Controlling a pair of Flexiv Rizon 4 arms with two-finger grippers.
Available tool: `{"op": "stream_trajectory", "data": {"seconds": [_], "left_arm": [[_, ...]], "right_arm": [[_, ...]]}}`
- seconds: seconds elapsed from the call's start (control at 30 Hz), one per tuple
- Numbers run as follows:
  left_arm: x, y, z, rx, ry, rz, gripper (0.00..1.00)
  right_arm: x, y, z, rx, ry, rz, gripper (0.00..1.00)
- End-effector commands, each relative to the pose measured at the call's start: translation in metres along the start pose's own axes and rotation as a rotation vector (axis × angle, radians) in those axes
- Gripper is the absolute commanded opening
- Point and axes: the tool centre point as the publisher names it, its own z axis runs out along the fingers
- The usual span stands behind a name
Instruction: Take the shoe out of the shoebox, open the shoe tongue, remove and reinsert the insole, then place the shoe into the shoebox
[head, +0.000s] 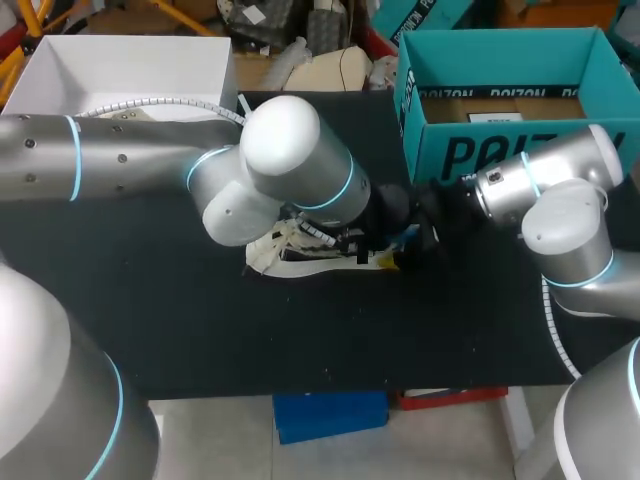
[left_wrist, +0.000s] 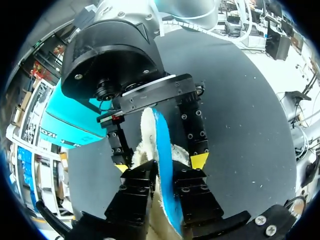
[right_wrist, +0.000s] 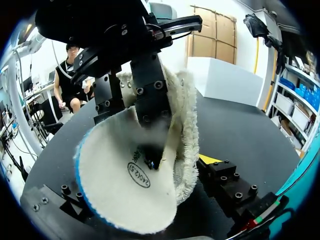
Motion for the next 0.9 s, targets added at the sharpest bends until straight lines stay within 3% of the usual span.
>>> {"op": "stream_trajectory", "data": {"seconds": [0.03,0.27,0.47,0.67,0.9], "left_arm": [[0.006,0.002,-0.006,-0.009,-0.011,0.002,0.00],[0.017,0.002,-0.030,0.014,-0.006,0.029,0.00],[0.022,-0.008,-0.060,0.109,0.021,0.026,0.00],[0.015,-0.038,-0.104,0.256,0.058,-0.007,0.00],[0.001,-0.088,-0.167,0.445,0.149,-0.093,0.00]], "right_arm": [[-0.001,-0.003,0.002,0.002,0.000,0.001,0.00],[-0.001,-0.003,0.002,0.002,0.000,0.001,0.00],[-0.001,-0.003,0.002,0.002,0.000,0.001,0.00],[-0.001,-0.003,0.002,0.002,0.000,0.001,0.00],[-0.001,-0.003,0.002,0.002,0.000,0.001,0.00]]}}
